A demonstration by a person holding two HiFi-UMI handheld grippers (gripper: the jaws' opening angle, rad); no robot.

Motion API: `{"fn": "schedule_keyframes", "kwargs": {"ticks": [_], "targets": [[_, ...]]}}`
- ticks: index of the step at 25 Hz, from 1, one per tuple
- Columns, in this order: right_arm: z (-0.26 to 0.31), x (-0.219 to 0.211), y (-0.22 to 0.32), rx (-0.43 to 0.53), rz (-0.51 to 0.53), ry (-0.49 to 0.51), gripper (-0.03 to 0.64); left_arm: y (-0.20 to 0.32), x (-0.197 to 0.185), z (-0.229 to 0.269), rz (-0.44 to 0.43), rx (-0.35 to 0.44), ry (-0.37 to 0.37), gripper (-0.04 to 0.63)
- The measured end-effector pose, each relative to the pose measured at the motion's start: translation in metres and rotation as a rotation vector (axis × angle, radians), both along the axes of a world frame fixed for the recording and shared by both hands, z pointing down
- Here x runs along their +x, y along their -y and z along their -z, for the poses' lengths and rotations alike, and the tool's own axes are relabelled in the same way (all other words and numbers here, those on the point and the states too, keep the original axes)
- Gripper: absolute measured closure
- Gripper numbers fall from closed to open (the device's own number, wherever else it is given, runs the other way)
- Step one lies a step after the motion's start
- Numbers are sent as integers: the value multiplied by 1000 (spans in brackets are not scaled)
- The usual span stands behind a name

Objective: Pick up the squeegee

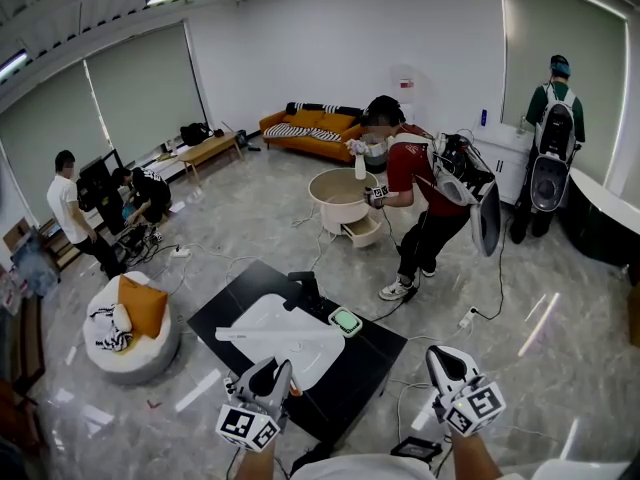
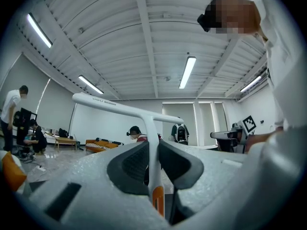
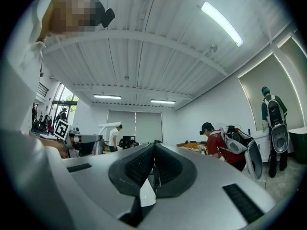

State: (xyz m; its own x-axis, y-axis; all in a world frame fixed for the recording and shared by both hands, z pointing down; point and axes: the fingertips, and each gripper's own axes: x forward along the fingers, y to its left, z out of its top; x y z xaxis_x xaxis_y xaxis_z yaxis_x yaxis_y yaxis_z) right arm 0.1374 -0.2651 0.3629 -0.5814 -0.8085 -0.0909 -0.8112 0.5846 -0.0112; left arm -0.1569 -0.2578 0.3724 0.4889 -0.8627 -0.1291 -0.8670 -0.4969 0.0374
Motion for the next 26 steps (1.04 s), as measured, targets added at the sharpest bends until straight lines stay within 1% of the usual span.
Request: {"fn": "schedule_keyframes", "kwargs": {"ticks": [4,8,14,26], "targets": [[-1,1,0,7,-3,5,603,-1,6,-2,-24,-5,7,518],[-4,-5,-6,2,20,11,603,-7,9,-1,-37,8,6,518],[0,-12,-10,-3,47,19,602,-13,3,5,-27,8,-6,518],[-12,-23,-9,-6,83,21,603,-16,-7,-5,-11,20,-26,518]]}}
